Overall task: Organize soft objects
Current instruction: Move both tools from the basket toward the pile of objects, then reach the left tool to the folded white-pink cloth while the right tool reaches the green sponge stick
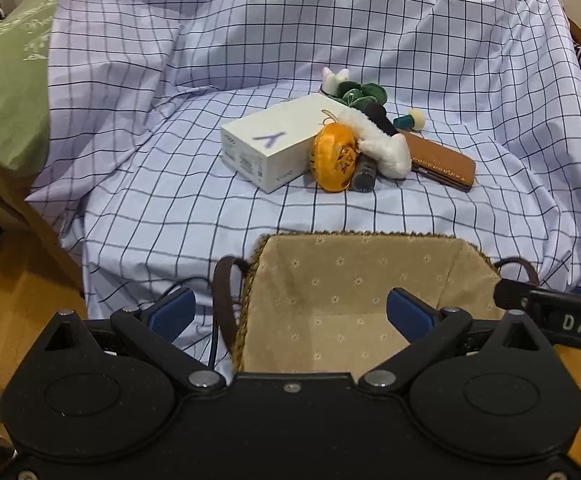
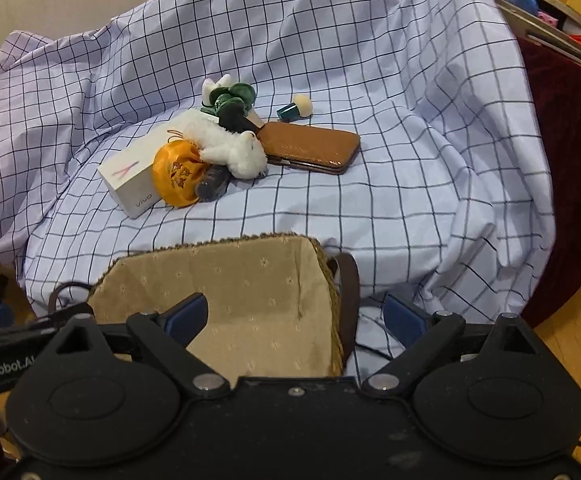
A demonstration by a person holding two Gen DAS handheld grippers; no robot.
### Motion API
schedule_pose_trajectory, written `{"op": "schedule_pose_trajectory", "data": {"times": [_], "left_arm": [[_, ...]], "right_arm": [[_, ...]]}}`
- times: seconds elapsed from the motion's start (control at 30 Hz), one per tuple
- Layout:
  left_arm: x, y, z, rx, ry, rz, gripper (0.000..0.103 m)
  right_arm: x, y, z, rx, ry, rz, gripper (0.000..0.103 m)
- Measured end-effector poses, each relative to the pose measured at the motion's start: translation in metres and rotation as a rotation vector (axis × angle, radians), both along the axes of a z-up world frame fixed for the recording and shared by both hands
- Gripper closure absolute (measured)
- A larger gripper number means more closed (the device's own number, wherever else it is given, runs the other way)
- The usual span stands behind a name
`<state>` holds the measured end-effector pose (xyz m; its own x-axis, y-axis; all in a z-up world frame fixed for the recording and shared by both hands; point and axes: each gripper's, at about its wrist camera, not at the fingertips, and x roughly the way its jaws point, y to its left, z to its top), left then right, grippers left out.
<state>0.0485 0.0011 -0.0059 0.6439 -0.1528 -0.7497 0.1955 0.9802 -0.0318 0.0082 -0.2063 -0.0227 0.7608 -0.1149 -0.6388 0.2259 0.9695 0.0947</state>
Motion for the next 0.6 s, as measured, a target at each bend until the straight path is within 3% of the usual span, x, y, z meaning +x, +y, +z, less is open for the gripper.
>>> {"op": "schedule_pose_trajectory", "data": {"times": [0.6], "left_arm": [[0.102, -0.004, -0.002, 0.023, 0.007, 0.012, 0.004]], "right_arm": [[0.133, -0.012, 0.027, -0.014, 0.019, 0.009, 0.006]]}}
